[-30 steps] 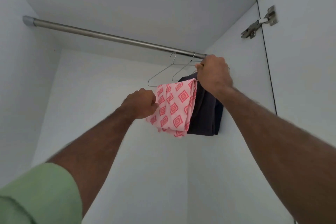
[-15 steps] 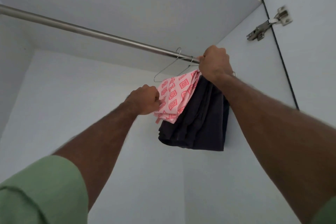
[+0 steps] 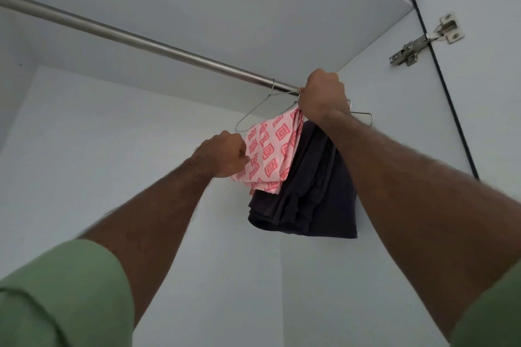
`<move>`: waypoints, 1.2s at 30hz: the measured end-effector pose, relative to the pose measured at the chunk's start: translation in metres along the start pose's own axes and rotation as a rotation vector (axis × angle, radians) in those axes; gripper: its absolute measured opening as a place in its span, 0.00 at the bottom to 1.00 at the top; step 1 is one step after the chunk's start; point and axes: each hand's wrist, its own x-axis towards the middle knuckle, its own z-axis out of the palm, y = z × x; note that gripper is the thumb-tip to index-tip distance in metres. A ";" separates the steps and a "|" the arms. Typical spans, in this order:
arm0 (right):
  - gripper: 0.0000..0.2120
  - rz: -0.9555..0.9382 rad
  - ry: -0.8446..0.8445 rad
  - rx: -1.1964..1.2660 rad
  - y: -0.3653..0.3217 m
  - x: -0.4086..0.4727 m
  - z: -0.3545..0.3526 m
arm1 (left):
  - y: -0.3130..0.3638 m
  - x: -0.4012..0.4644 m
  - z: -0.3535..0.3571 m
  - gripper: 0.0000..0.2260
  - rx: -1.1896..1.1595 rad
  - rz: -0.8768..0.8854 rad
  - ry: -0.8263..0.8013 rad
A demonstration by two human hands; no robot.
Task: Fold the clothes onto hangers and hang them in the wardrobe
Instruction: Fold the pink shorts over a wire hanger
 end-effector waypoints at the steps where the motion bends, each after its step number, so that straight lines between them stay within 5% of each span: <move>1: 0.11 0.006 0.000 -0.005 0.001 0.000 0.000 | 0.000 -0.001 0.000 0.09 0.002 0.003 -0.004; 14: 0.08 -0.011 -0.036 0.107 0.018 -0.012 -0.005 | 0.025 0.001 0.004 0.10 -0.024 0.022 0.009; 24: 0.24 -0.086 -0.045 0.118 0.051 -0.037 -0.036 | 0.072 -0.019 -0.009 0.12 -0.036 -0.003 0.153; 36: 0.19 -0.131 -0.122 -0.087 0.111 -0.089 -0.082 | 0.147 -0.064 -0.010 0.12 -0.196 0.017 0.266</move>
